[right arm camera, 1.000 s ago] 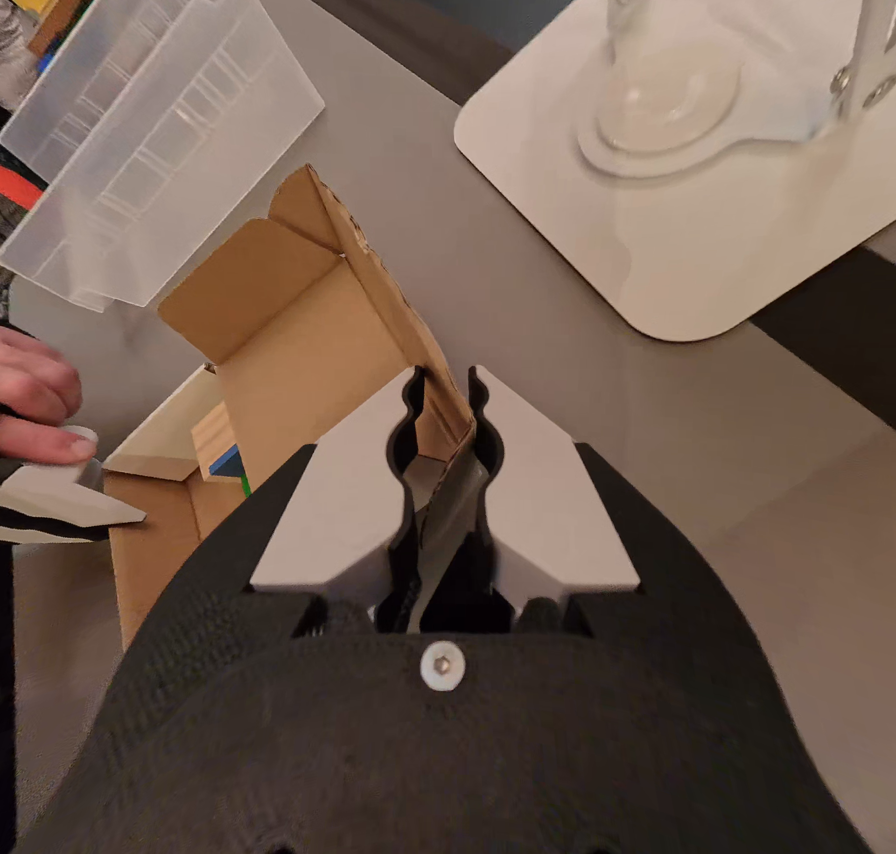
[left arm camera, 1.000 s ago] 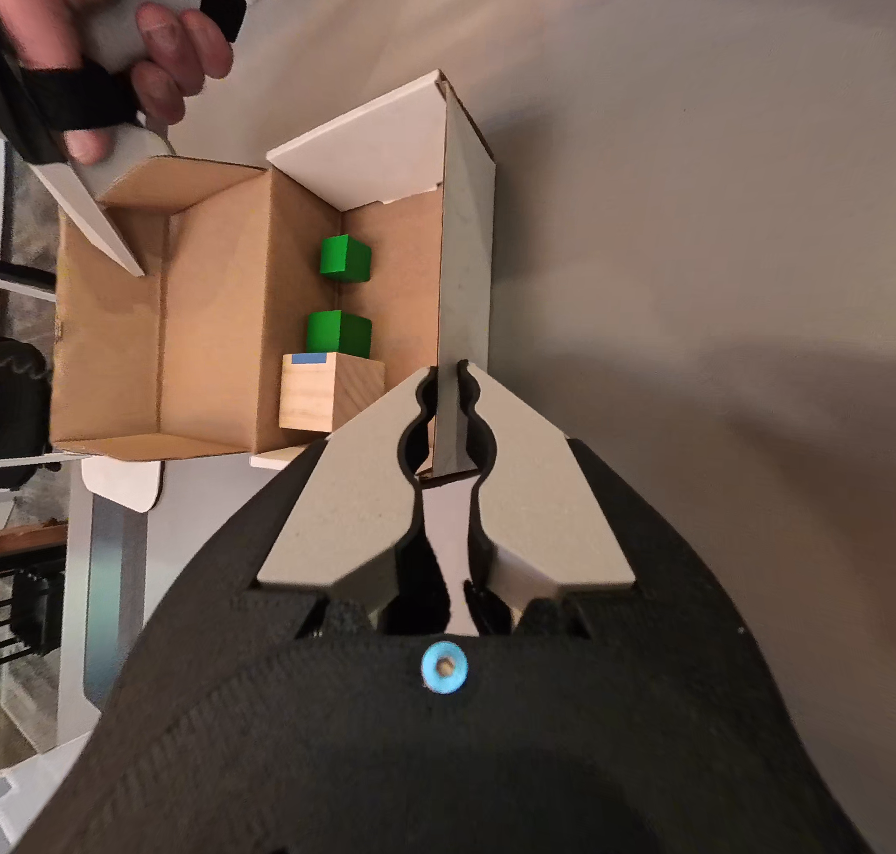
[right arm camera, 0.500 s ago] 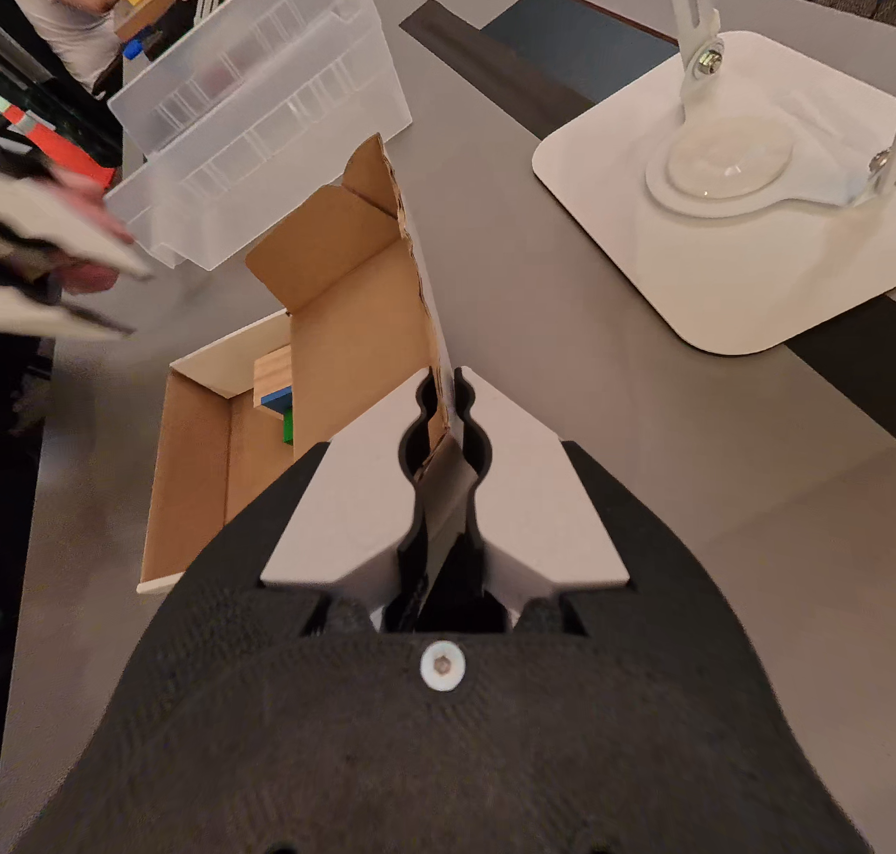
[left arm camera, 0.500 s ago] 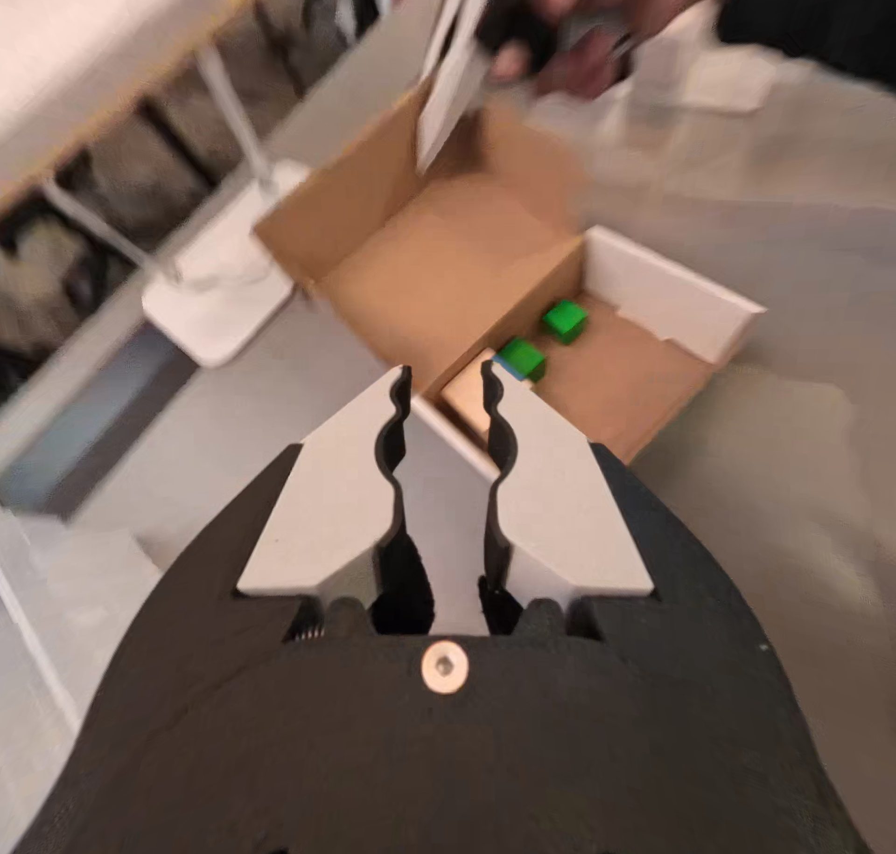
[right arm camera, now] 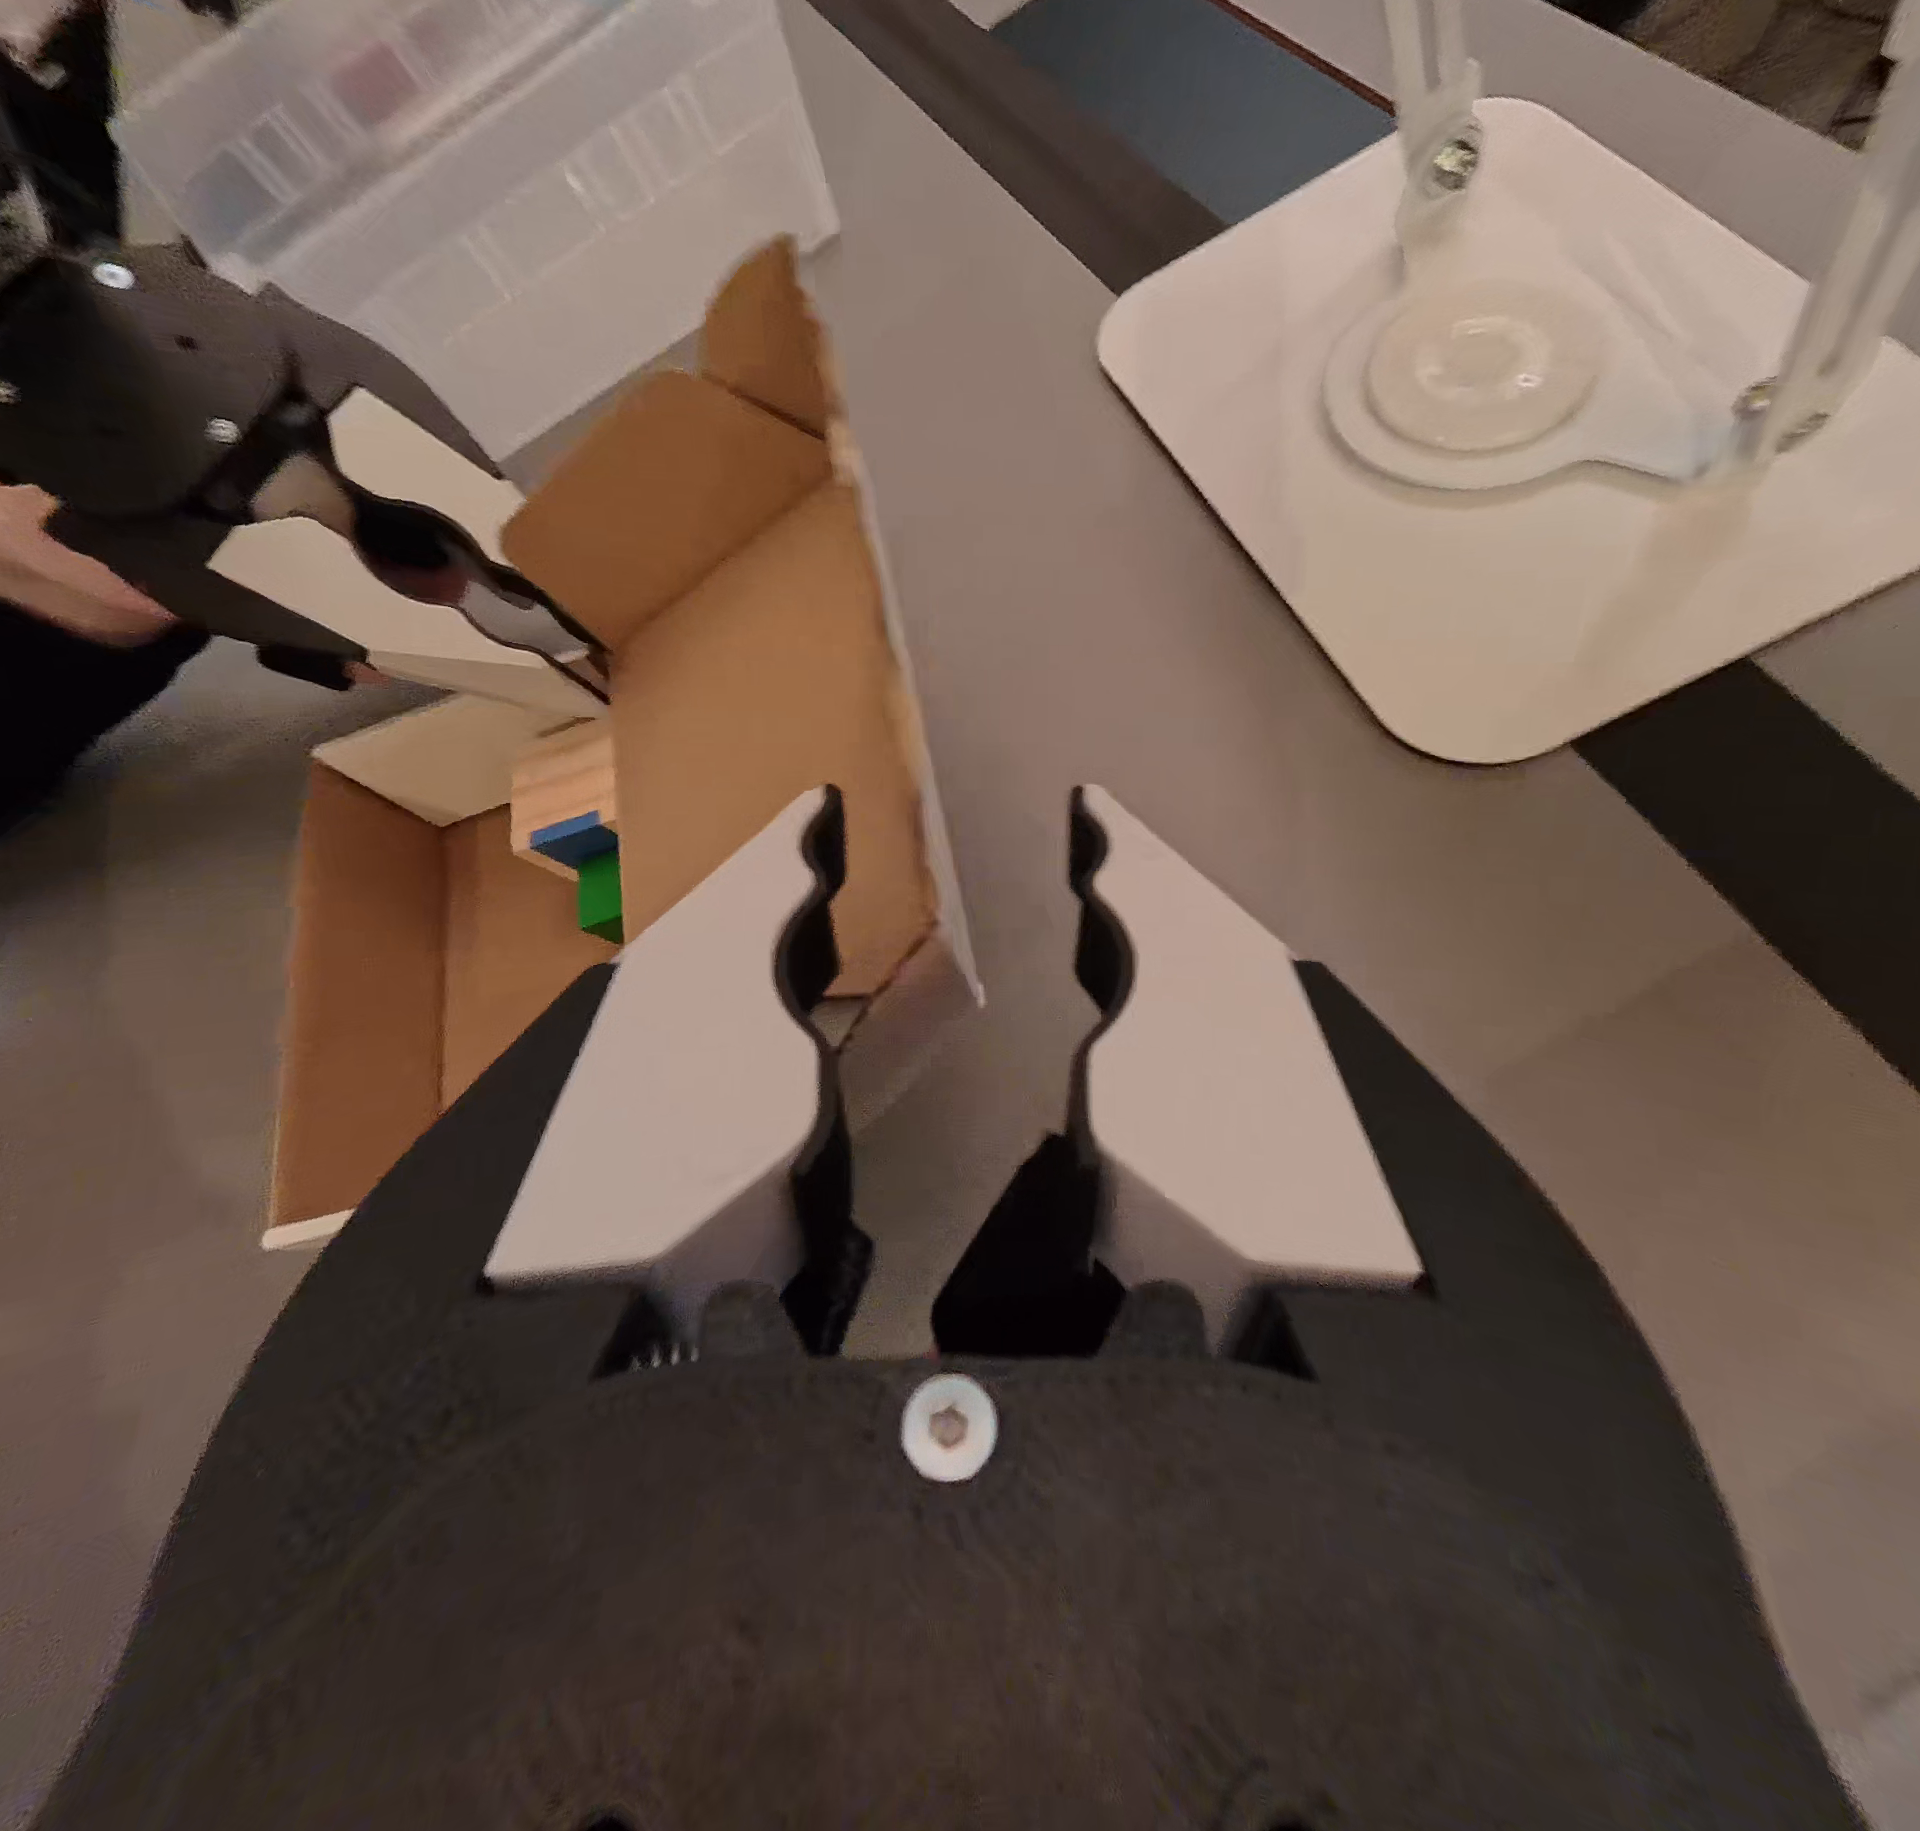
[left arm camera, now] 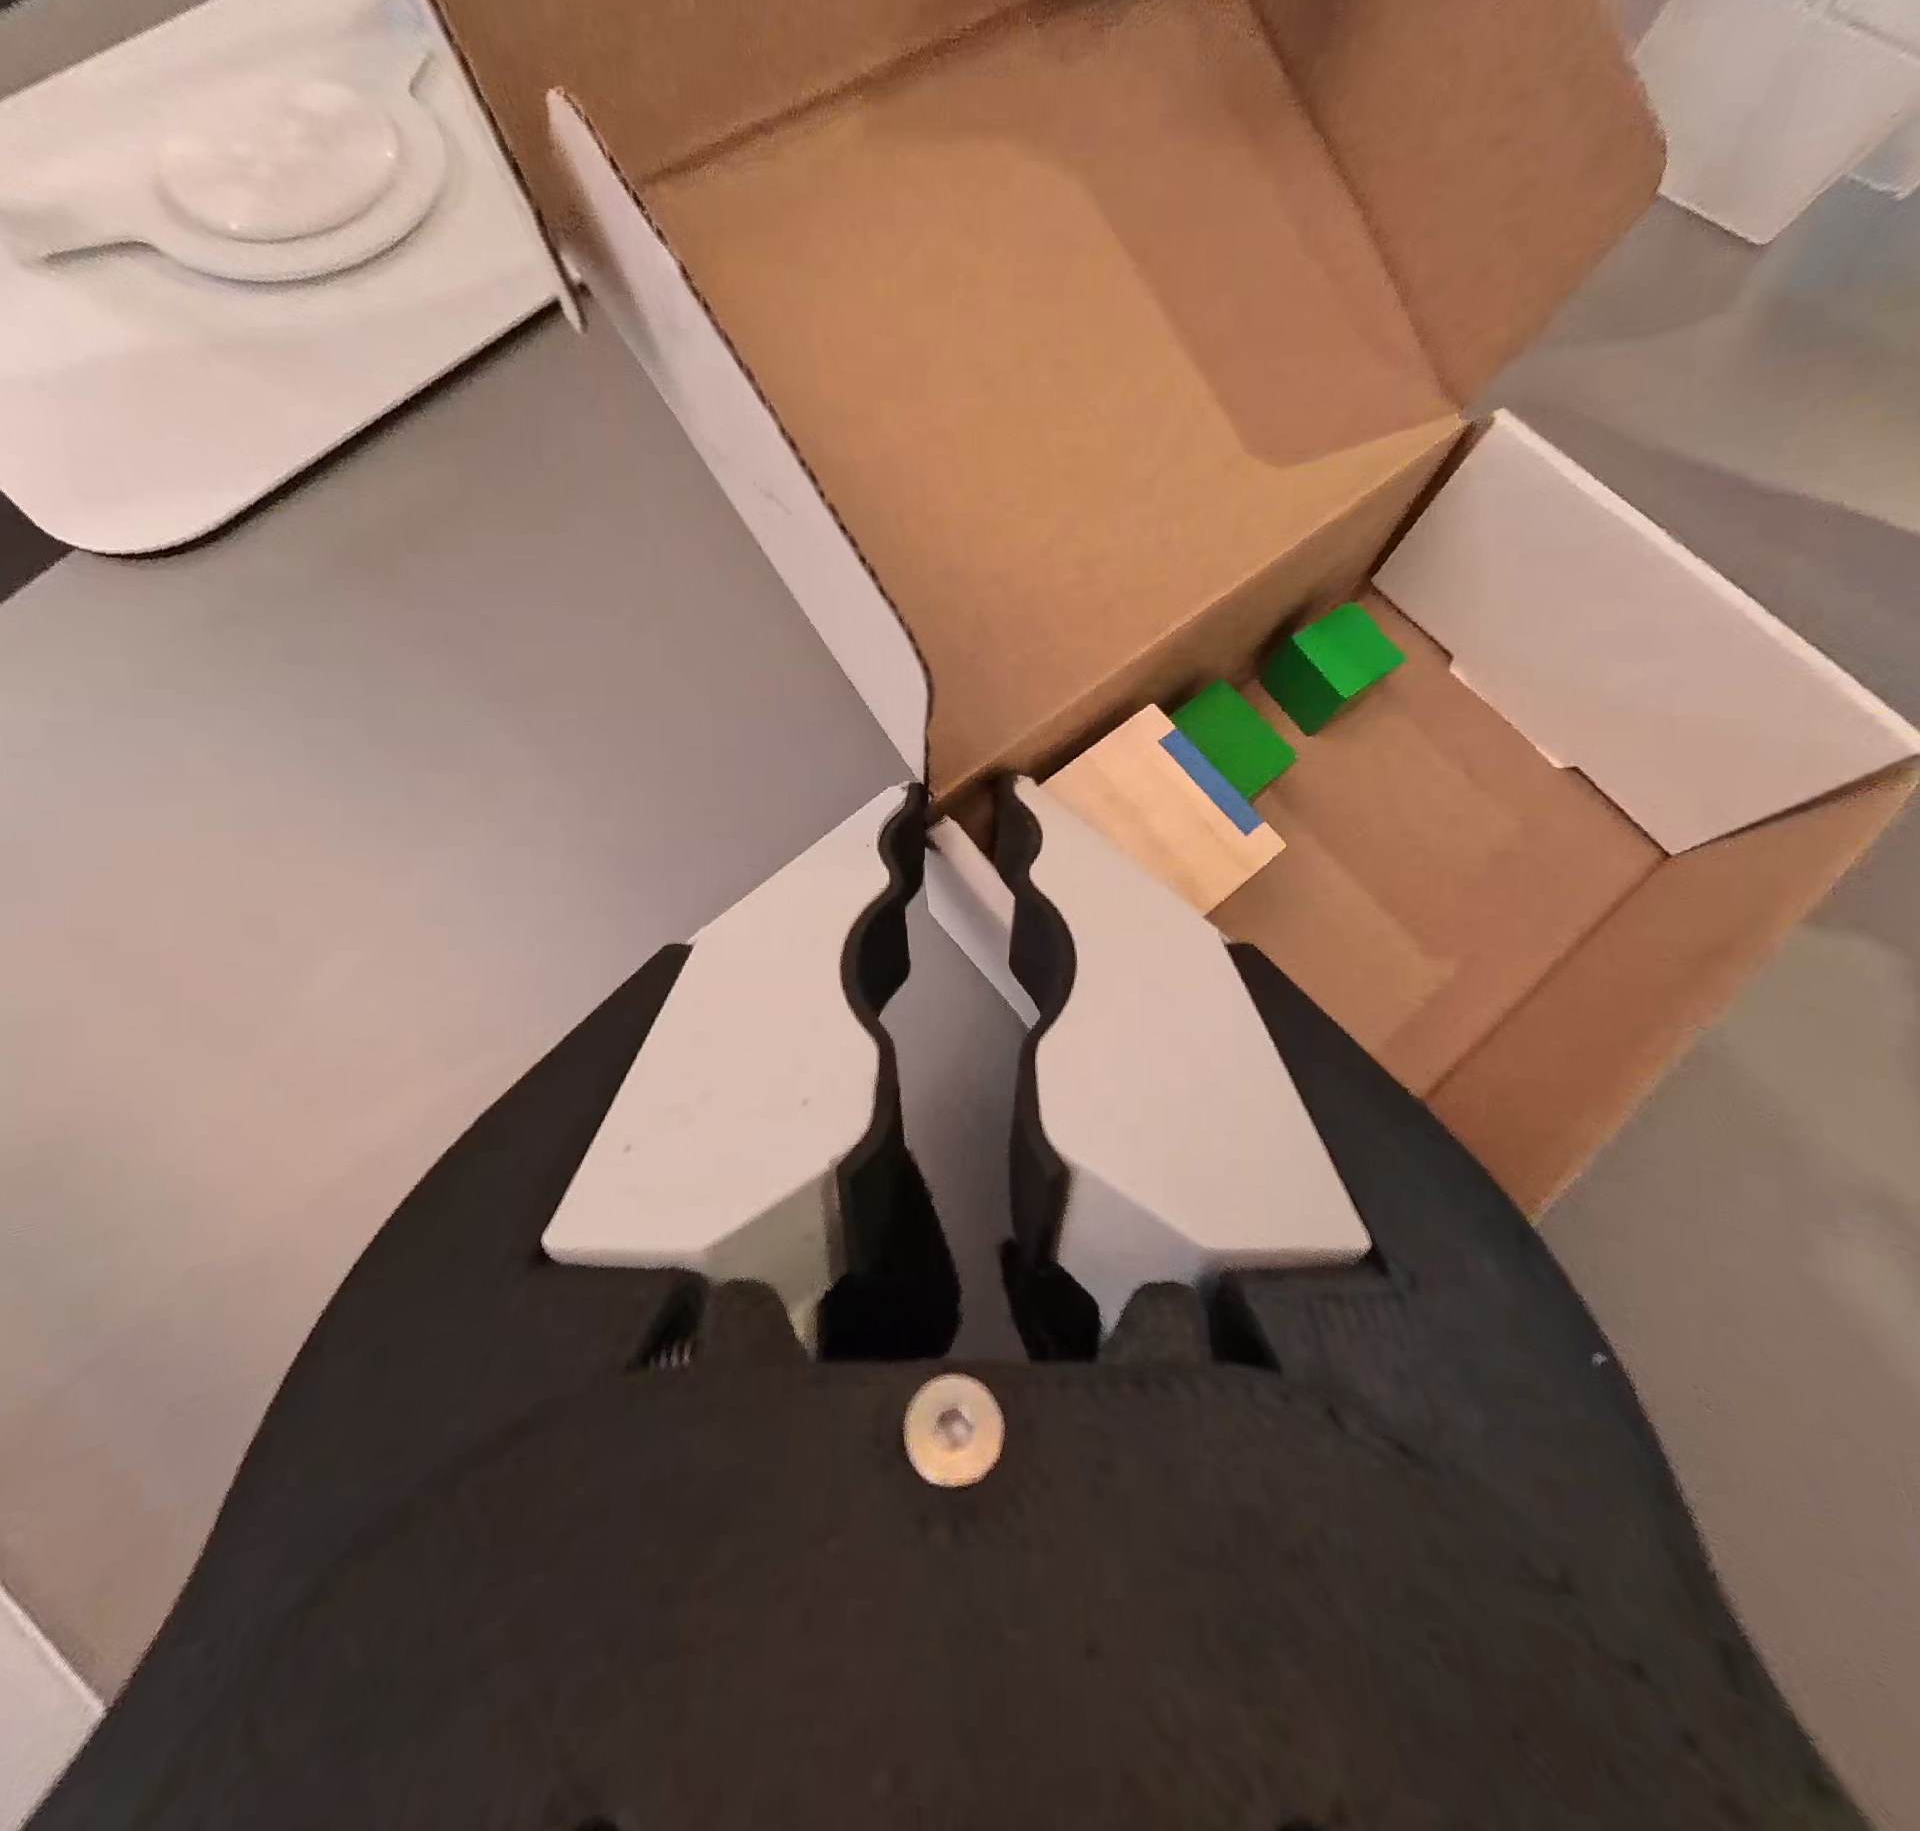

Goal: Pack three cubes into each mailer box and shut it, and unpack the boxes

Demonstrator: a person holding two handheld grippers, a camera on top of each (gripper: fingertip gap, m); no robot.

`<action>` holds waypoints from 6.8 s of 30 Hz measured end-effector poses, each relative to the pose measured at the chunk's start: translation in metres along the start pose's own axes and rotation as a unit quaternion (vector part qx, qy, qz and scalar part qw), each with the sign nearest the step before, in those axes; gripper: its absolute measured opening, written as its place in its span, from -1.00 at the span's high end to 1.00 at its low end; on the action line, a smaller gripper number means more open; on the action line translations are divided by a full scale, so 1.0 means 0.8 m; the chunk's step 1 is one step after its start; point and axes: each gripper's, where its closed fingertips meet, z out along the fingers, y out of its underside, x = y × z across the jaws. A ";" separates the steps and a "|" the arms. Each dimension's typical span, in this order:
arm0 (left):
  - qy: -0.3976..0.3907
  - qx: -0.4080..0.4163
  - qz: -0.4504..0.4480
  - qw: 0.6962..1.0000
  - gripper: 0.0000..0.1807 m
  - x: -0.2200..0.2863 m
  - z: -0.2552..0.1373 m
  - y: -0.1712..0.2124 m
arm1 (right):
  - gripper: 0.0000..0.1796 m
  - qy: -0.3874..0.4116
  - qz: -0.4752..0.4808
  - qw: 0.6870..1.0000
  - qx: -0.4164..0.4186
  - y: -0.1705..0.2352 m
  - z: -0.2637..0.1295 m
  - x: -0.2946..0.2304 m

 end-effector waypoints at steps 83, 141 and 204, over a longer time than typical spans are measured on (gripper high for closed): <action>-0.059 0.066 0.001 0.996 0.90 -0.009 0.006 -0.008 | 0.35 0.230 -0.248 0.870 -0.359 0.198 -0.279 0.025; -0.076 0.071 0.019 0.994 0.89 -0.007 0.010 -0.012 | 0.71 0.174 -0.226 0.868 -0.405 0.294 -0.281 0.061; -0.082 0.079 0.035 0.993 0.89 -0.004 0.015 -0.017 | 0.78 0.202 -0.269 0.915 -0.224 0.049 -0.147 -0.086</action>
